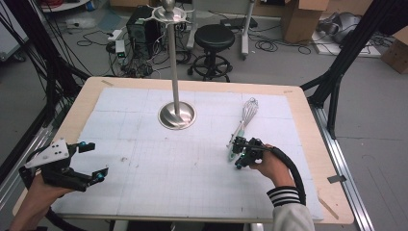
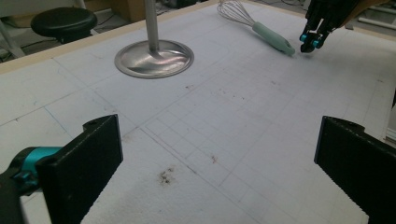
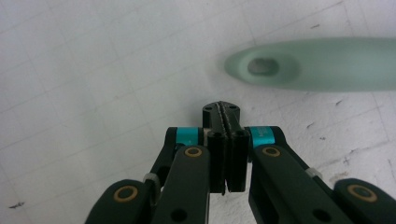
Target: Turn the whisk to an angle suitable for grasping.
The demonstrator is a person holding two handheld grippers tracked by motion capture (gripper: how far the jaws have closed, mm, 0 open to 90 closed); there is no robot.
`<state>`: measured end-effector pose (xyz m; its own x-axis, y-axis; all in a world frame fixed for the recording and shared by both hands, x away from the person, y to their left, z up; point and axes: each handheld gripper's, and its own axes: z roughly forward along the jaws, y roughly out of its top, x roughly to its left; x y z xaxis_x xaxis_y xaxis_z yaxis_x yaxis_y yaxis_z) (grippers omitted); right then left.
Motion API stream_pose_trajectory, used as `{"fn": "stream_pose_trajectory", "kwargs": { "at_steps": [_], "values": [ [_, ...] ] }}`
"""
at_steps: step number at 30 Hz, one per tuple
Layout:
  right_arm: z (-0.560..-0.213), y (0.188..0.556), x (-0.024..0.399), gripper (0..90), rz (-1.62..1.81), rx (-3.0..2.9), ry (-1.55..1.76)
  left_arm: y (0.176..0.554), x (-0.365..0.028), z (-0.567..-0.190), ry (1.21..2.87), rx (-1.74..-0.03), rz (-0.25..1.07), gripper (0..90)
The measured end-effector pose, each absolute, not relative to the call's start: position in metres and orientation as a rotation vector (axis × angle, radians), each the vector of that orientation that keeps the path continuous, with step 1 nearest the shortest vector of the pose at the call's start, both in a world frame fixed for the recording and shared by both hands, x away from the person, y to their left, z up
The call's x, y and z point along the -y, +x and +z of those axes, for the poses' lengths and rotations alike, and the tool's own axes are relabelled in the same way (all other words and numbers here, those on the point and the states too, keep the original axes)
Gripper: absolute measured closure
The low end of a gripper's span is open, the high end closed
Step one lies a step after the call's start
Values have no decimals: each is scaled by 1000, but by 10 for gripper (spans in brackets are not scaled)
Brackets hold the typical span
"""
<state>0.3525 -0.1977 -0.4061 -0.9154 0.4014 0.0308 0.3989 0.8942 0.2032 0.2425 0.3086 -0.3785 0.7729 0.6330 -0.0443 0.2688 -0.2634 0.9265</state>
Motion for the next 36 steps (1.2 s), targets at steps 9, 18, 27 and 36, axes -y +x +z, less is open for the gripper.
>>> {"fn": "stream_pose_trajectory", "kwargs": {
  "at_steps": [9,18,27,36],
  "values": [
    [-402,353,194,898,341,-3049,634,242,-309,-379,1852,-692,406,17],
    [-395,354,193,898,366,-3038,630,243,-309,-378,1850,-691,404,17],
    [-387,358,198,898,396,-3016,665,243,-309,-379,1849,-689,402,17],
    [-370,363,192,898,429,-2988,641,243,-309,-379,1852,-690,403,17]
  ]
}}
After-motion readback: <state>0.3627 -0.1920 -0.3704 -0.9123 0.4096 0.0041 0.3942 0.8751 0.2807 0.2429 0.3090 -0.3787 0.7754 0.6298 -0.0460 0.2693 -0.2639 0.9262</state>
